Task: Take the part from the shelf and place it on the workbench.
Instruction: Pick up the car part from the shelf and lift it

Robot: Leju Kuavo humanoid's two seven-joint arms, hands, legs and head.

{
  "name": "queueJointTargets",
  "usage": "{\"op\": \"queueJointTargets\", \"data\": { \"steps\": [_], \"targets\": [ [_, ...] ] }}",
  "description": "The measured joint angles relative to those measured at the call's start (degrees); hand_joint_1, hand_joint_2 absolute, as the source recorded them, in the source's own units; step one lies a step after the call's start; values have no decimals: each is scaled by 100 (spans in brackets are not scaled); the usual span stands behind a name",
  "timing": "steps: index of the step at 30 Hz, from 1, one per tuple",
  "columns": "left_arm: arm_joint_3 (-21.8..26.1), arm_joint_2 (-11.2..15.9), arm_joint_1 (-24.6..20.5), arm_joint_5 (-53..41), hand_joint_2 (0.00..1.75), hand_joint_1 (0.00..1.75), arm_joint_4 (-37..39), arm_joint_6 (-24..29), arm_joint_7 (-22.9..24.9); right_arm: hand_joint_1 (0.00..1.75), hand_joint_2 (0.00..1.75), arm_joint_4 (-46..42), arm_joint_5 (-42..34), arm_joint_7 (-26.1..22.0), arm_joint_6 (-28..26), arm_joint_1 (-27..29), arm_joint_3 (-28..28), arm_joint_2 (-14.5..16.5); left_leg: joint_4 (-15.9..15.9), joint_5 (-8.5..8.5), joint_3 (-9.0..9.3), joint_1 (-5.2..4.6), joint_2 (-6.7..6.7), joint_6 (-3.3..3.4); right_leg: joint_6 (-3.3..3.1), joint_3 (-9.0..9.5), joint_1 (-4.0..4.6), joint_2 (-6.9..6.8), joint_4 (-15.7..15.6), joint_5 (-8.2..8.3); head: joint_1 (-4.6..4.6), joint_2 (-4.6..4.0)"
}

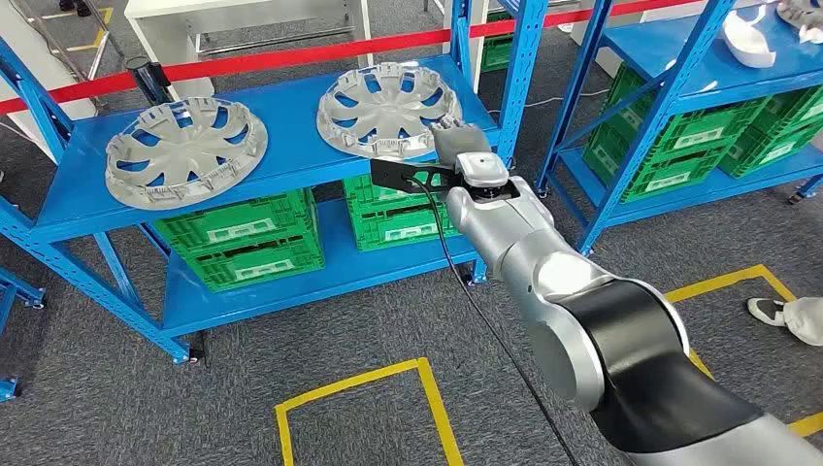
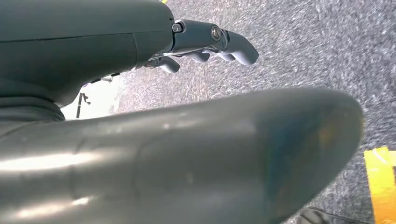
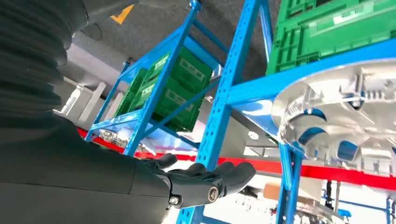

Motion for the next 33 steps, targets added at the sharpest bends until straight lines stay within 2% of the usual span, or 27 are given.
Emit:
{"op": "queueJointTargets", "data": {
  "steps": [3, 6, 7, 9, 11, 12, 13, 14, 15, 16, 17, 19, 24, 25, 26, 27, 28, 29, 30, 31, 32, 33],
  "targets": [
    [0, -7, -12, 2, 0, 0, 5, -1, 0, 0, 175, 0, 2, -37, 3, -2, 28, 37, -256, -45, 147, -26, 1, 69, 69, -2, 35, 14, 7, -34, -10, 0],
    [1, -10, -15, 5, 0, 0, 5, 0, 24, 0, 175, -4, 1, -60, 3, 2, 41, 91, -292, -88, 183, -30, -15, 216, 164, 6, 32, 9, 7, -74, 1, 0],
    [2, -11, -12, 7, 0, 0, 4, -1, 42, 0, 175, -7, 1, -60, 4, -2, 43, 102, -304, -97, 205, -24, -18, 261, 191, -37, 25, 5, 111, -135, 8, 0],
    [2, -10, -15, 13, 0, 0, 3, -17, 76, 0, 175, -7, 0, -56, 10, 3, 50, 109, -318, -121, 248, -20, -21, 327, 220, -344, 22, 2, 697, -379, 22, 0],
    [2, -10, -19, 30, 0, 0, 2, -62, 90, 0, 175, -3, 1, -51, 24, 40, 56, 113, -315, -150, 273, -36, -30, 366, 222, -806, 26, 3, 1442, -597, 28, 0],
    [2, -10, -18, 43, 0, 0, 2, -89, 88, 0, 175, -1, 1, -49, 32, 65, 59, 114, -314, -167, 290, -46, -39, 377, 210, -953, 29, 3, 1612, -577, 30, 0],
    [2, -10, -15, 54, 0, 0, 2, -111, 78, 0, 175, 0, 1, -48, 38, 81, 66, 114, -313, -185, 313, -56, -51, 380, 189, -987, 36, 3, 1553, -440, 31, 0],
    [2, -10, -14, 67, 0, 0, 2, -136, 58, 0, 175, 0, 0, -43, 44, 87, 78, 114, -313, -206, 344, -68, -62, 379, 153, -905, 50, 4, 1272, -210, 31, 0],
    [2, -11, -12, 81, 0, 0, 3, -156, 35, 0, 175, 0, 0, -34, 47, 81, 93, 114, -312, -231, 376, -77, -69, 372, 101, -748, 73, 4, 853, 44, 32, 0],
    [2, -17, -13, 96, 0, 0, 5, -182, 15, 0, 175, 0, 0, -21, 51, 65, 109, 114, -308, -256, 397, -94, -72, 356, 50, -579, 98, 2, 465, 221, 28, 0],
    [2, -20, -16, 110, 0, 0, 6, -205, 8, 0, 175, 0, 0, -6, 57, 48, 123, 114, -304, -277, 407, -102, -74, 336, 14, -451, 120, 1, 178, 324, 27, 0],
    [2, -23, -21, 126, 0, 0, 8, -231, 14, 0, 175, 0, 0, 12, 68, 24, 137, 115, -294, -297, 400, -112, -75, 303, -5, -360, 139, -4, 2, 327, 23, 0],
    [2, -21, -23, 127, 0, 0, 7, -231, 22, 0, 175, 0, 0, 16, 72, 21, 140, 116, -298, -299, 396, -102, -76, 294, 2, -363, 140, -3, -3, 327, 26, 0],
    [4, -18, -22, 126, 0, 0, 3, -219, 68, 0, 175, -9, 0, 26, 73, 19, 142, 117, -297, -334, 426, -100, -65, 263, -14, -304, 127, 7, -44, 283, 31, 0],
    [7, -11, -16, 126, 0, 0, -1, -203, 122, 0, 175, -17, -1, 33, 78, 24, 145, 120, 107, -467, 190, -80, -52, 194, -43, -161, 108, 11, -83, 180, 17, 0],
    [11, -4, -7, 125, 0, 0, -4, -187, 184, 0, 175, -25, -3, 42, 84, 35, 148, 122, 480, -524, -73, -56, -38, 119, -68, 17, 85, 16, -123, 50, 3, 0],
    [15, 5, 5, 124, 0, 0, -7, -169, 246, 0, 175, -33, -7, 50, 89, 46, 150, 123, 762, -493, -314, -31, -25, 43, -88, 221, 58, 23, -163, -99, -10, 0],
    [19, 13, 15, 123, 0, 0, -7, -163, 267, 0, 175, -32, -10, 50, 92, 57, 150, 125, 909, -330, -544, -3, -21, -6, -86, 395, 40, 20, -161, -227, -28, 0],
    [21, 17, 23, 121, 0, 0, -7, -157, 281, 0, 175, -32, -13, 52, 92, 61, 150, 125, 506, 21, -466, 8, -11, -20, -60, 512, 25, 21, -162, -322, -28, 0],
    [22, 15, 31, 119, 0, 0, -2, -153, 286, 0, 175, -31, -15, 53, 91, 57, 150, 125, 149, 245, -333, 2, 0, -27, -26, 594, 18, 20, -175, -406, -34, 0],
    [24, 13, 36, 114, 0, 0, 2, -149, 286, 0, 175, -29, -16, 53, 95, 52, 150, 125, -161, 354, -198, -8, 11, -7, 15, 659, 16, 23, -192, -476, -50, 0],
    [26, 8, 38, 108, 0, 0, 6, -146, 284, 0, 175, -27, -18, 53, 98, 49, 150, 126, -333, 349, -103, -22, 20, 32, 55, 712, 24, 25, -235, -530, -56, 0]
  ]
}}
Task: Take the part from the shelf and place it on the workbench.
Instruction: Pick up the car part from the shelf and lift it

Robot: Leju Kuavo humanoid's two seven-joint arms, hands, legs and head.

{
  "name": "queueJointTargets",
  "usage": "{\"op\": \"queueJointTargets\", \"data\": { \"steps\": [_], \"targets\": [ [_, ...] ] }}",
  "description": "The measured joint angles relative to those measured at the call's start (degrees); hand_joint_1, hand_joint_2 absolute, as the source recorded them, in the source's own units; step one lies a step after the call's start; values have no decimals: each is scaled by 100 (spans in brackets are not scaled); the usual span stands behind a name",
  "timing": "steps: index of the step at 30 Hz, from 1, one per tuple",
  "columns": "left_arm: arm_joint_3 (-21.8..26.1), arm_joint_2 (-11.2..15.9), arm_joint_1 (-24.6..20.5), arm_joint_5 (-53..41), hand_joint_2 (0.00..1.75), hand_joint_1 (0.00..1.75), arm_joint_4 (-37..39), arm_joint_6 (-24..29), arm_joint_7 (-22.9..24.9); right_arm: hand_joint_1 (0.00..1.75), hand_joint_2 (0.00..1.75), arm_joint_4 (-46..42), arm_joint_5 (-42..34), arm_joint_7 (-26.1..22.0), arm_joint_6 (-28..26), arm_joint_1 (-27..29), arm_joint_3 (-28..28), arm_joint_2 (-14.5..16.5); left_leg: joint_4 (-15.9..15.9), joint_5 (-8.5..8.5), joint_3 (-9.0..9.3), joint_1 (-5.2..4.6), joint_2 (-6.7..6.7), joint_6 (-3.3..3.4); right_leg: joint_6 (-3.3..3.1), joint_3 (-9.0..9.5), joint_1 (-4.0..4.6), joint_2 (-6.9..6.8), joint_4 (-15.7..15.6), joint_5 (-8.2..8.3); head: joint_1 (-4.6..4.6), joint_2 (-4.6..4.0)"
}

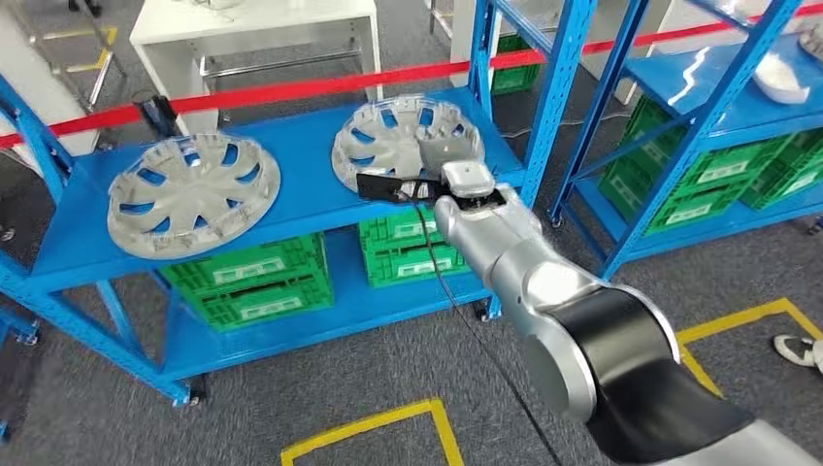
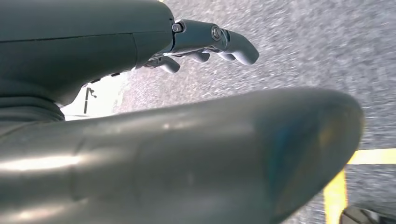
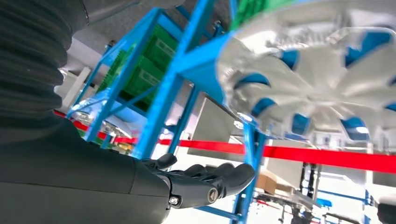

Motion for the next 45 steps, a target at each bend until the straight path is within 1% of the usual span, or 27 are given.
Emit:
{"op": "queueJointTargets", "data": {
  "steps": [2, 3, 4, 5, 6, 7, 8, 10, 11, 12, 14, 15, 16, 17, 19, 20, 22, 24, 25, 26, 27, 29, 31, 32, 36, 40, 45],
  "targets": [
    [3, -5, -2, -8, 0, 0, 1, 1, -9, 0, 175, -1, -4, 0, 3, -2, 1, 1, -75, -194, 123, -18, -3, 128, 70, 80, 15, 9, -4, 19, -2, 0],
    [4, -5, 0, -9, 0, 0, -2, 1, -14, 0, 175, -5, -7, 0, 0, -2, 2, -1, -84, -246, 185, -13, -6, 182, 93, 40, 14, 6, 137, 106, 21, 0],
    [4, -5, 3, -15, 0, 0, -4, 2, -32, 0, 175, -9, -10, 0, -3, -6, 2, -2, -108, -296, 271, -6, -9, 226, 117, -95, 10, 1, 428, 240, 37, 0],
    [5, -5, 4, -24, 0, 0, -6, 2, -58, 0, 175, -14, -13, 0, -3, -11, 2, -4, -139, -345, 371, 1, -11, 260, 133, -338, 7, -4, 808, 349, 53, 0],
    [5, -4, 5, -36, 0, 0, -8, 2, -89, 0, 175, -15, -15, 0, 2, -4, 2, -8, -174, -394, 474, 7, -19, 283, 146, -628, 4, -9, 1199, 375, 70, 0],
    [5, -5, 0, -47, 0, 0, -7, 4, -118, 0, 175, -13, -16, 0, 8, 12, 2, -13, -205, -458, 577, 6, -30, 299, 155, -906, 6, -11, 1502, 278, 77, 0],
    [5, -6, -5, -53, 0, 0, -7, 5, -138, 0, 175, -10, -17, 0, 14, 38, 2, -19, -232, -530, 679, 5, -49, 304, 154, -1152, 10, -11, 1677, 68, 80, 0],
    [5, -7, -5, -58, 0, 0, -6, 7, -192, 0, 175, -6, -22, 3, 18, 83, 2, -32, -258, -687, 884, 1, -93, 295, 130, -1477, 21, -12, 1656, -327, 85, 0],
    [5, -7, 1, -66, 0, 0, -6, 4, -238, 0, 175, -5, -26, 7, 17, 93, 2, -43, -261, -777, 996, -5, -111, 288, 104, -1558, 31, -12, 1464, -334, 87, 0],
    [5, -7, 7, -73, 0, 0, -6, -2, -284, 0, 175, -4, -29, 13, 17, 99, 2, -56, -260, -871, 1113, -11, -123, 283, 72, -1590, 42, -12, 1163, -124, 90, 0],
    [5, -12, 24, -87, 0, 0, 0, -15, -354, 0, 175, 8, -33, 28, 17, 123, 2, -89, -240, -1066, 1299, -30, -147, 258, -6, -1596, 88, -7, 457, 788, 81, 0],
    [4, -15, 19, -88, 0, 0, 3, -20, -370, 0, 175, 18, -33, 37, 21, 138, 2, -107, -220, -1164, 1352, -42, -159, 228, -38, -1584, 112, 1, 252, 1157, 78, 0],
    [4, -16, 15, -89, 0, 0, 6, -24, -379, 0, 175, 28, -34, 43, 23, 155, 2, -121, -197, -1239, 1407, -50, -170, 191, -68, -1575, 132, 13, 169, 1365, 76, 0],
    [4, -16, 3, -89, 0, 0, 7, -26, -382, 0, 175, 34, -34, 49, 25, 158, 2, -132, -155, -1279, 1450, -56, -175, 155, -88, -1564, 145, 26, 194, 1347, 76, 0],
    [3, -9, -9, -94, 0, 0, 3, -28, -386, 0, 175, 31, -33, 52, 21, 104, 3, -129, -43, -1299, 1451, -46, -148, 95, -163, -1498, 129, 43, 218, 1251, 87, 0],
    [3, -7, -22, -97, 0, 0, 2, -27, -388, 0, 175, 29, -33, 50, 18, 59, 4, -121, 116, -1329, 1366, -42, -126, 67, -202, -1458, 117, 51, 210, 1210, 78, 0],
    [3, -2, -55, -101, 0, 0, 0, -22, -381, 0, 175, 28, -34, 45, 16, 12, 11, -107, 658, -1539, 1048, -30, -85, 13, -257, -1369, 101, 65, 199, 1137, 61, 0],
    [3, -3, -70, -96, 0, 0, 1, -18, -370, 0, 175, 29, -35, 48, 17, 38, 19, -107, 1271, -1807, 596, -21, -68, -14, -267, -1292, 103, 65, 209, 1058, 55, 0],
    [3, -3, -66, -92, 0, 0, 1, -17, -369, 0, 175, 29, -35, 51, 16, 59, 21, -106, 1422, -1836, 419, -21, -63, -18, -265, -1260, 105, 66, 221, 1020, 55, 0],
    [3, -3, -58, -90, 0, 0, 1, -17, -366, 0, 175, 29, -35, 56, 16, 74, 21, -106, 1400, -1740, 320, -22, -60, -15, -263, -1229, 107, 68, 237, 989, 56, 0],
    [3, -3, -52, -88, 0, 0, 1, -17, -363, 0, 175, 29, -35, 59, 14, 79, 21, -106, 1180, -1506, 311, -23, -58, -5, -258, -1200, 108, 72, 253, 962, 56, 0],
    [3, -2, -49, -86, 0, 0, 1, -17, -359, 0, 175, 29, -36, 61, 10, 74, 21, -107, 489, -932, 422, -32, -56, 36, -236, -1155, 107, 79, 263, 929, 56, 0],
    [2, -2, -59, -90, 0, 0, -1, -17, -365, 0, 175, 29, -39, 63, 9, 79, 21, -109, 44, -700, 500, -66, -53, 96, -183, -1156, 107, 83, 248, 924, 59, 0],
    [2, -5, -60, -96, 0, 0, -1, -16, -367, 0, 175, 29, -43, 66, 8, 88, 21, -111, -6, -697, 507, -76, -54, 117, -164, -1161, 116, 83, 244, 910, 61, 0],
    [3, -12, -45, -122, 0, 0, -2, -9, -353, 0, 175, 29, -58, 69, 6, 83, 21, -119, -41, -621, 537, -83, -74, 145, -216, -1142, 130, 72, 217, 927, 77, 0],
    [3, -15, -52, -127, 0, 0, -2, -8, -351, 0, 175, 29, -66, 86, 6, 63, 21, -126, -41, -606, 535, -85, -85, 186, -142, -1105, 128, 66, 155, 965, 78, 0],
    [3, -16, -53, -130, 0, 0, -2, -9, -351, 0, 175, 29, -66, 90, 6, 63, 21, -134, -37, -601, 531, -92, -83, 212, -87, -1095, 120, 67, 129, 988, 78, 0]
  ]
}}
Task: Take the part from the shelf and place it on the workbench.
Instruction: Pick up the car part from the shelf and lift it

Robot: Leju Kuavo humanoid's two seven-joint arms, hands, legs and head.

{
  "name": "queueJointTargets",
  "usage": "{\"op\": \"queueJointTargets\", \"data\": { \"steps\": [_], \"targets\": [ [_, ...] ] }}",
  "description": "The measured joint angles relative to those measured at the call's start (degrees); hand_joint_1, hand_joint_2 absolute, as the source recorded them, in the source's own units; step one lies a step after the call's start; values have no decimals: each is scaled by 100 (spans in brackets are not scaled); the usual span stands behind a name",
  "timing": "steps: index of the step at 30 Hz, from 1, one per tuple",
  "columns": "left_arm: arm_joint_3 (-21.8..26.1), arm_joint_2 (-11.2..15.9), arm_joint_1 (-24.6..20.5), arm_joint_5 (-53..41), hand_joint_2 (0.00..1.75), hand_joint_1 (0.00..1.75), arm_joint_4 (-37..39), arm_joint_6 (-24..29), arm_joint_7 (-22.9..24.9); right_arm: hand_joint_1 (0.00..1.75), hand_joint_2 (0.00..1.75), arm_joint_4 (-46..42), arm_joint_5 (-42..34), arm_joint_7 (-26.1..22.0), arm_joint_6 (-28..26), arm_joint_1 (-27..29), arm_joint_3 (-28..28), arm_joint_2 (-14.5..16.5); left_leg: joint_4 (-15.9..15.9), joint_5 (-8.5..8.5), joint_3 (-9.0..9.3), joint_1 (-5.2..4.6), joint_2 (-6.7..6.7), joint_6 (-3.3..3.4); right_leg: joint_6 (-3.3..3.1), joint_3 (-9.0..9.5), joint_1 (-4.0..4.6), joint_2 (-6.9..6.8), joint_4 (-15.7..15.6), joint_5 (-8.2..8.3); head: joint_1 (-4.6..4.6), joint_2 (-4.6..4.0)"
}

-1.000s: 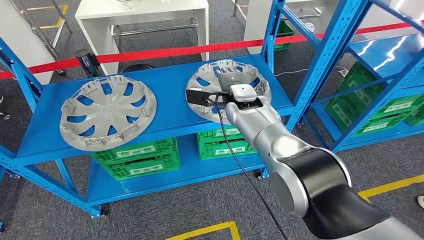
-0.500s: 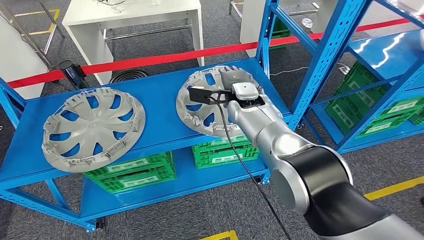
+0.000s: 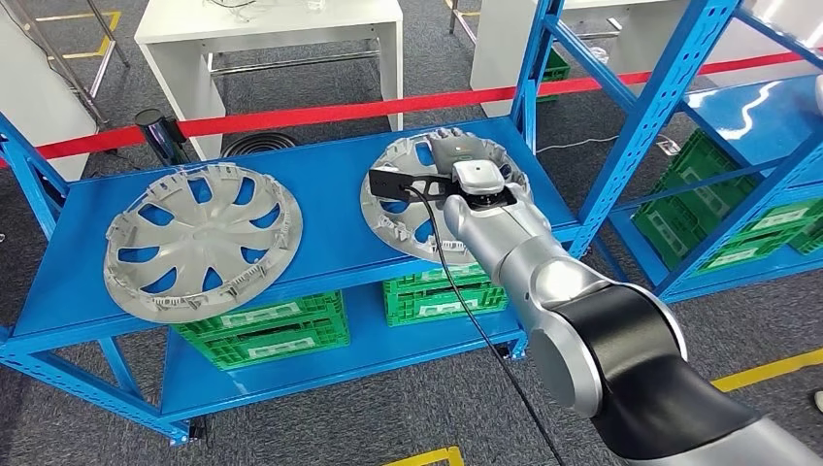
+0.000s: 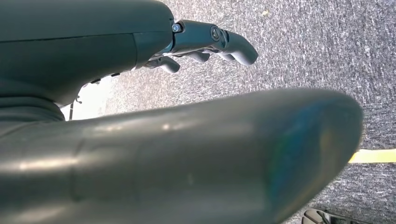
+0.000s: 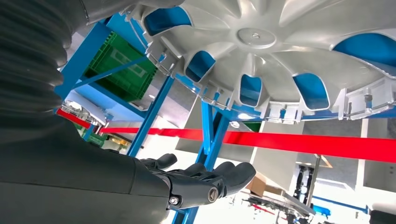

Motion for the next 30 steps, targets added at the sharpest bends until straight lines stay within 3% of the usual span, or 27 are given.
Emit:
{"op": "queueJointTargets", "data": {
  "steps": [4, 15, 19, 21, 23, 25, 26, 28, 30],
  "targets": [
    [0, 0, -1, -3, 0, 0, 0, 0, 0, 0, 175, 0, -1, 4, 0, 0, 0, -1, 2, 1, 0, -3, 0, 2, 35, -1, -7, 0, -2, 0, 0, 0],
    [0, 2, -1, -27, 0, 0, 0, -109, -109, 0, 175, 0, -2, 101, 7, -7, 0, -57, 3, 3, -2, 10, 3, -1, 39, -6, -8, 0, 0, 3, 0, 0],
    [-1, 6, -3, -33, 0, 0, -1, -136, -120, 0, 175, 0, -29, 114, 5, -17, 0, -94, -86, 110, 37, 19, 17, 101, 122, 0, -18, 0, -17, 21, 0, 0],
    [-2, -1, -7, -49, 0, 0, -1, -140, -120, 0, 175, 0, -54, 116, -1, -27, 0, -127, -200, 193, 51, 61, 52, 139, 162, -129, -22, -11, 290, -239, 14, 0],
    [-7, 3, -8, -76, 0, 0, -2, -140, -120, 0, 175, 0, -62, 122, -1, -9, 0, -157, -214, 213, 14, 64, 72, 150, 206, -407, -66, -24, 989, -631, 26, 0],
    [-22, 4, -6, -96, 0, 0, -2, -144, -121, 0, 175, 0, -65, 137, 2, 42, 0, -187, -182, 221, -34, 80, 80, 128, 254, -574, -125, -33, 1481, -797, 26, 0],
    [-29, 4, -5, -100, 0, 0, -2, -154, -125, 0, 175, 0, -67, 145, 2, 62, 0, -200, -149, 220, -63, 99, 80, 103, 280, -511, -156, -43, 1428, -743, 26, 0],
    [-40, 5, -6, -105, 0, 0, -2, -181, -139, 0, 175, 0, -69, 151, -2, 69, 0, -216, -39, 209, -136, 148, 82, 20, 343, -125, -214, -71, 783, -506, 27, 0],
    [-43, 16, -11, -105, 0, 0, -5, -198, -152, 0, 175, 0, -69, 149, -4, 62, 0, -223, 70, 193, -209, 158, 79, -89, 335, 144, -217, -49, 284, -377, 39, 0]
  ]
}}
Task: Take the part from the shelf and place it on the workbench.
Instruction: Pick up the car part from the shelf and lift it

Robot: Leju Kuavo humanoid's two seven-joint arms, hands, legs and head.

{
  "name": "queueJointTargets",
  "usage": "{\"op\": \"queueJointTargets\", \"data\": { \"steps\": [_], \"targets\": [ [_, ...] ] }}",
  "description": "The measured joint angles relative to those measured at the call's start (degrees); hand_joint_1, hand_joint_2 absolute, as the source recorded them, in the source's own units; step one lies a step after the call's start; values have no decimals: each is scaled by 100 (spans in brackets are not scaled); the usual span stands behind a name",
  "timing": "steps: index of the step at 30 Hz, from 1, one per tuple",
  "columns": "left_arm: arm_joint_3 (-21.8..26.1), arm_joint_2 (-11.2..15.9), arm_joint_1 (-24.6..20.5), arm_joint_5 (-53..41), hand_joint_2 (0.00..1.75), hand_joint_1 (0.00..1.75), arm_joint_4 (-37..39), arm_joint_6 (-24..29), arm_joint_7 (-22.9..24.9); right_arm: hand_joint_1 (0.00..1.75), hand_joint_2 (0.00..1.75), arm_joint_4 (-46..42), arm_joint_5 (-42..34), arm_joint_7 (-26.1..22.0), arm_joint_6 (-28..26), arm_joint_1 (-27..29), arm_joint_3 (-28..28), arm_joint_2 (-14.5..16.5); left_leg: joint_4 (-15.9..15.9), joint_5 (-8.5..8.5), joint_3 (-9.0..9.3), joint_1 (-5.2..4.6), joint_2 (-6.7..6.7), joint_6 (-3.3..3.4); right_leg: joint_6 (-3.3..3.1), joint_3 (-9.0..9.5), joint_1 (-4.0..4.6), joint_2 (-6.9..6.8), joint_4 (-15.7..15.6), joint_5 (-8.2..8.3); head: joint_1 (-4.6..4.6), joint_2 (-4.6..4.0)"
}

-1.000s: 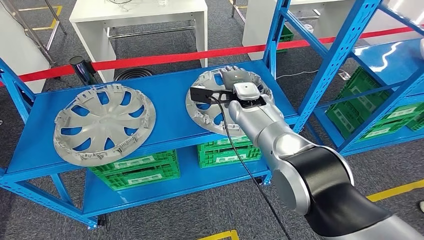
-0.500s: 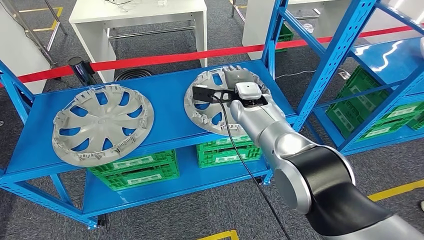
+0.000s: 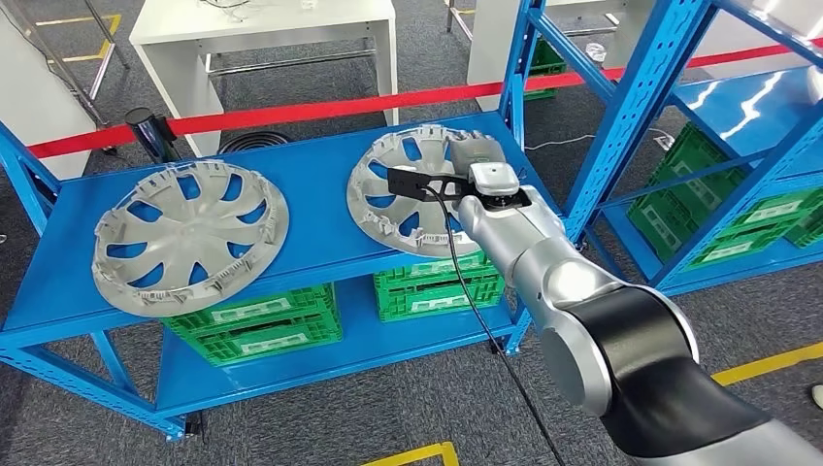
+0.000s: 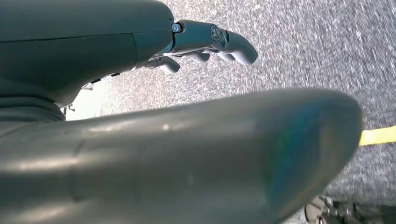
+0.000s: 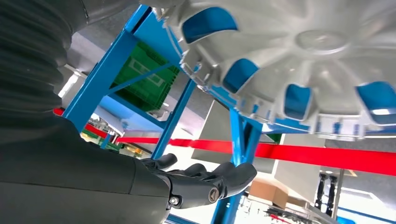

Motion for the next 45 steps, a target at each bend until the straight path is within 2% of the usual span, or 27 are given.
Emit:
{"op": "queueJointTargets", "data": {
  "steps": [1, 4, 5, 6, 8, 9, 10, 11, 12, 13, 14, 15, 16, 17, 24, 29, 32, 34, 35, 36, 38, 39, 40, 41, 44, 45],
  "targets": [
    [-1, 3, -2, 0, 0, 0, -2, -1, -2, 0, 175, 0, 0, -3, 1, 1, 0, -1, 26, -2, -23, -6, -4, -47, -43, 18, 10, 18, -59, -4, 3, 0],
    [-3, -1, 0, 3, 0, 0, -1, -3, 13, 0, 175, 0, 0, -3, 5, 6, 0, 1, 18, 6, -63, 4, -15, -161, -229, -39, 26, 31, -25, 32, 1, 0],
    [-3, -1, 1, 4, 0, 0, -1, -2, 22, 0, 175, 0, 1, -5, 7, 3, 0, 5, 61, -73, -97, 7, -12, -180, -266, -56, 31, 31, -31, 40, -3, 0],
    [-3, 0, -1, 4, 0, 0, -2, -1, 28, 0, 175, 0, 2, -11, 9, 1, 0, 12, 80, -245, -117, 4, -8, -132, -284, -70, 34, 32, -38, 43, -9, 0],
    [-3, 2, -4, 4, 0, 0, -3, 6, 33, 0, 175, 0, 5, -19, 15, 3, 0, 18, 141, -639, -133, -14, -11, 80, -291, -83, 61, 38, -41, 54, -17, 0],
    [-3, 3, -4, 4, 0, 0, -3, 9, 32, 0, 175, 0, 7, -18, 19, 1, 0, 19, 122, -755, -119, -20, -18, 193, -299, -83, 72, 40, -44, 62, -18, 0],
    [-3, 4, -4, 4, 0, 0, -3, 11, 30, 0, 175, 0, 9, -17, 20, 0, 0, 19, 125, -747, -117, -23, -28, 247, -317, -80, 83, 39, -49, 74, -20, 0],
    [-3, 4, -3, 4, 0, 0, -3, 13, 28, 0, 175, 0, 10, -17, 21, -3, 0, 20, 94, -630, -112, -23, -39, 256, -330, -81, 89, 39, -50, 83, -22, 0],
    [-3, 4, -2, 4, 0, 0, -3, 12, 25, 0, 175, 0, 10, -17, 22, -4, 0, 20, 41, -393, -106, -19, -52, 228, -337, -85, 96, 41, -46, 87, -22, 0],
    [-3, 4, -2, 4, 0, 0, -3, 7, 21, 0, 175, 0, 10, -17, 23, -4, 0, 20, -15, -187, -93, -10, -65, 128, -343, -92, 103, 44, -44, 92, -22, 0],
    [-3, 3, -3, 4, 0, 0, -2, 1, 17, 0, 175, 0, 10, -17, 24, -4, 0, 20, -66, 5, -77, 3, -73, -8, -349, -102, 106, 48, -40, 98, -22, 0],
    [-3, 3, -4, 4, 0, 0, -2, -8, 15, 0, 175, 0, 10, -16, 24, -2, 0, 20, -102, 112, -64, 13, -79, -124, -353, -112, 106, 51, -38, 103, -22, 0],
    [-3, 2, -6, 4, 0, 0, -1, -15, 13, 0, 175, 0, 10, -16, 24, 2, 0, 20, -113, 116, -56, 21, -79, -214, -354, -120, 105, 52, -39, 108, -21, 0],
    [-3, 2, -5, 4, 0, 0, 0, -20, 13, 0, 175, 0, 10, -15, 25, 6, 0, 20, -116, 136, -56, 23, -77, -239, -354, -124, 103, 52, -40, 111, -21, 0],
    [-3, 2, -4, 4, 0, 0, 1, -25, 12, 0, 175, 0, 10, -15, 26, 9, 0, 20, -105, 125, -85, 14, -81, -202, -320, -116, 95, 43, -79, 125, -19, 0],
    [-3, 6, -5, 5, 0, 0, 0, -26, 0, 0, 175, 0, 10, -15, 30, 11, 0, 20, -34, 86, -122, -14, -80, -93, -243, -111, 60, 42, -97, 137, -21, 0],
    [-3, 6, -5, 7, 0, 0, 0, -25, -19, 0, 175, 0, 10, -15, 33, 10, 0, 20, -2, 76, -140, -38, -81, -26, -175, -97, 42, 43, -117, 147, -21, 0],
    [-3, 0, -5, 7, 0, 0, 2, -20, -20, 0, 175, 0, 10, -15, 36, 7, 0, 17, -87, 153, -109, -16, -66, 31, -118, -85, 45, 39, -116, 121, -18, 0],
    [-3, -3, -6, 8, 0, 0, 3, -17, -20, 0, 175, 0, 10, -15, 38, 1, 0, 13, -143, 208, -94, -2, -52, 62, -98, -115, 47, 30, -28, 18, -11, 0],
    [-3, -7, -8, 10, 0, 0, 3, -16, -19, 0, 175, 0, 10, -15, 39, -4, 0, 9, -191, 260, -91, 12, -36, 87, -85, -190, 51, 19, 176, -158, -4, 0],
    [-3, -8, -12, 16, 0, 0, 3, -17, -19, 0, 175, 0, 10, -16, 43, 2, 0, 4, -211, 294, -135, 6, -20, 119, -68, -451, 46, 1, 874, -598, 9, 0],
    [-3, -8, -11, 18, 0, 0, 3, -17, -19, 0, 175, 1, 10, -15, 48, 21, 0, 2, -206, 309, -165, 6, -17, 121, -56, -559, 44, -1, 1193, -737, 9, 0],
    [-3, -8, -9, 22, 0, 0, 3, -17, -19, 0, 175, 1, 10, -14, 55, 42, 0, 1, -195, 325, -196, 9, -15, 115, -46, -588, 39, -4, 1348, -778, 9, 0],
    [-3, -10, -6, 25, 0, 0, 4, -16, -19, 0, 175, 2, 10, -14, 63, 58, 0, -1, -179, 349, -230, 15, -14, 101, -38, -507, 33, -8, 1271, -722, 9, 0],
    [-3, -15, -6, 38, 0, 0, 3, -8, -19, 0, 175, 2, 10, -12, 77, 49, 0, 3, -81, 403, -343, 24, -23, 22, -46, 116, 18, -25, 225, -363, 12, 0],
    [-3, -16, -8, 43, 0, 0, 2, -4, -19, 0, 175, 2, 10, -12, 78, 42, 1, 12, -55, 417, -365, 14, -29, -14, -75, 235, 21, -22, 3, -291, 7, 0]
  ]
}}
